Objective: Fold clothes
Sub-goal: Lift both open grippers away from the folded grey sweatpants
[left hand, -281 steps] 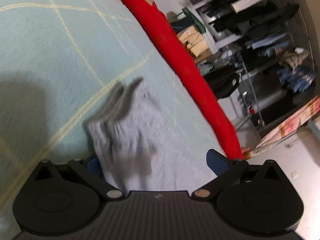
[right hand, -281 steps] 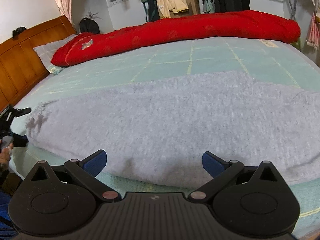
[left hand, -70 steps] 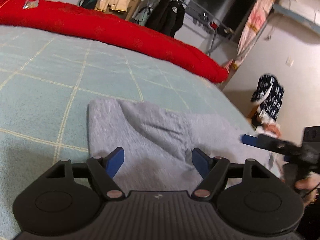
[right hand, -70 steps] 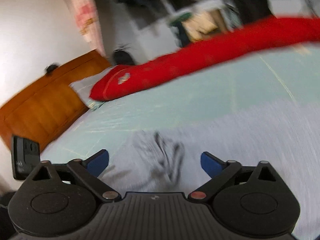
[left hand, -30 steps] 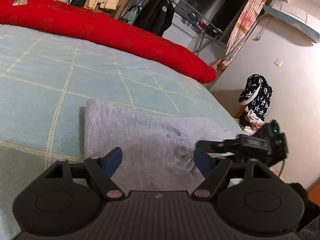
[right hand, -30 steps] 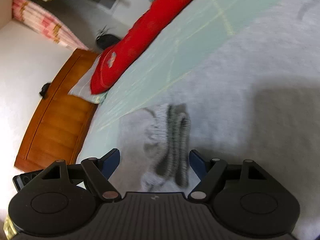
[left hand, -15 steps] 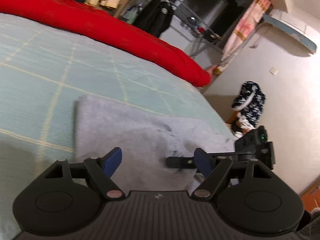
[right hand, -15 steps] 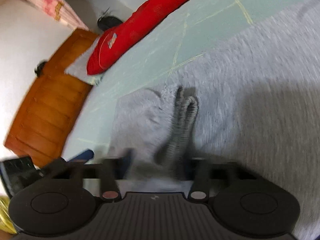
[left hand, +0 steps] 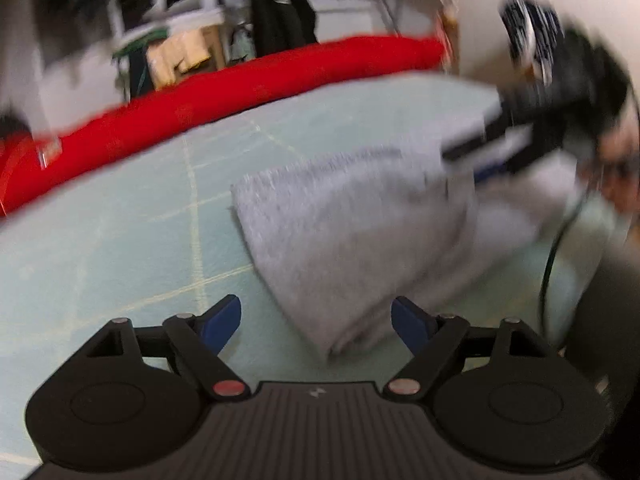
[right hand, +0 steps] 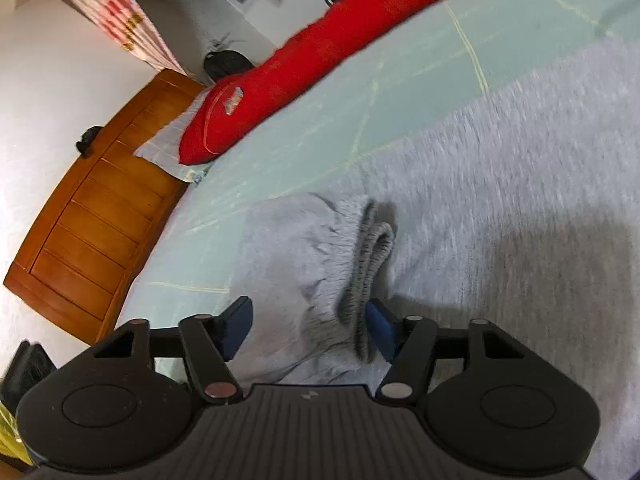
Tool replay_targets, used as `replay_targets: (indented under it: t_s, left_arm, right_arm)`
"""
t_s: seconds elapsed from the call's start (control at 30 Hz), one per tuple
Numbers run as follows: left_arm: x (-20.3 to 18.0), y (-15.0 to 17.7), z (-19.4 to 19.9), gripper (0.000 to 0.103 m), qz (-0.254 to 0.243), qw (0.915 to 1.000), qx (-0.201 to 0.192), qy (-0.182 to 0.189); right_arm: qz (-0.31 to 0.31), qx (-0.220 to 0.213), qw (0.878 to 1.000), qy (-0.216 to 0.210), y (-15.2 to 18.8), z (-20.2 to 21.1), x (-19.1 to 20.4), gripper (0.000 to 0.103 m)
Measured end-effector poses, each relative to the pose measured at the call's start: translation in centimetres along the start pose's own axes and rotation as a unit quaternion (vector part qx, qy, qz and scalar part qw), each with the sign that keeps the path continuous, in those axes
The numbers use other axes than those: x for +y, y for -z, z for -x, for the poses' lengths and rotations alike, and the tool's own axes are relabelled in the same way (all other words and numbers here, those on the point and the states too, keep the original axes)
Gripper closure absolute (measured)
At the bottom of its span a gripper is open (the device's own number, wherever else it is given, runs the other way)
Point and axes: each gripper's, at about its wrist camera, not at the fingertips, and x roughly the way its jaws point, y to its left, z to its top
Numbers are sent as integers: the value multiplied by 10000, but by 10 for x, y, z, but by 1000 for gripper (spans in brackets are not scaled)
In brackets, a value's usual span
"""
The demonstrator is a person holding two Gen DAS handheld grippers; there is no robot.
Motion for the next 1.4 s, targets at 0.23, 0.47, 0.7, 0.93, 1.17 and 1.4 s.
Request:
replay_targets:
  t_s: [0.23,0.47,0.7,0.93,1.17,1.4]
  left_arm:
    - [-49,-25,-15,20,-1313,9907,-324,-122]
    - [-78,-33,-54,20,-2015,9790,-291,-73]
    - [-57,-20,-47,18,-2127,9755,-43,-555]
    - [-47,-11,-41,15,-2659,9568,211,-1153]
    - [-56,-11,-44,14,-2784,9491,387,-1419]
    - [-32,0,-19,14,-1883,9733,633,-1150]
  right_arm:
    - [-206,-175,9996,58,10,19,-4,29]
    - [-232,-397,9988,164,9,36,-2,23]
    - [-232,-397,9988,185,12,39,-9,21]
    - [-244,-306,9992,68,15,30,-9,20]
    - [-142,-260,9995,96,16,27,-3,18]
    - [-47,-211,9997,84,13,23,0,18]
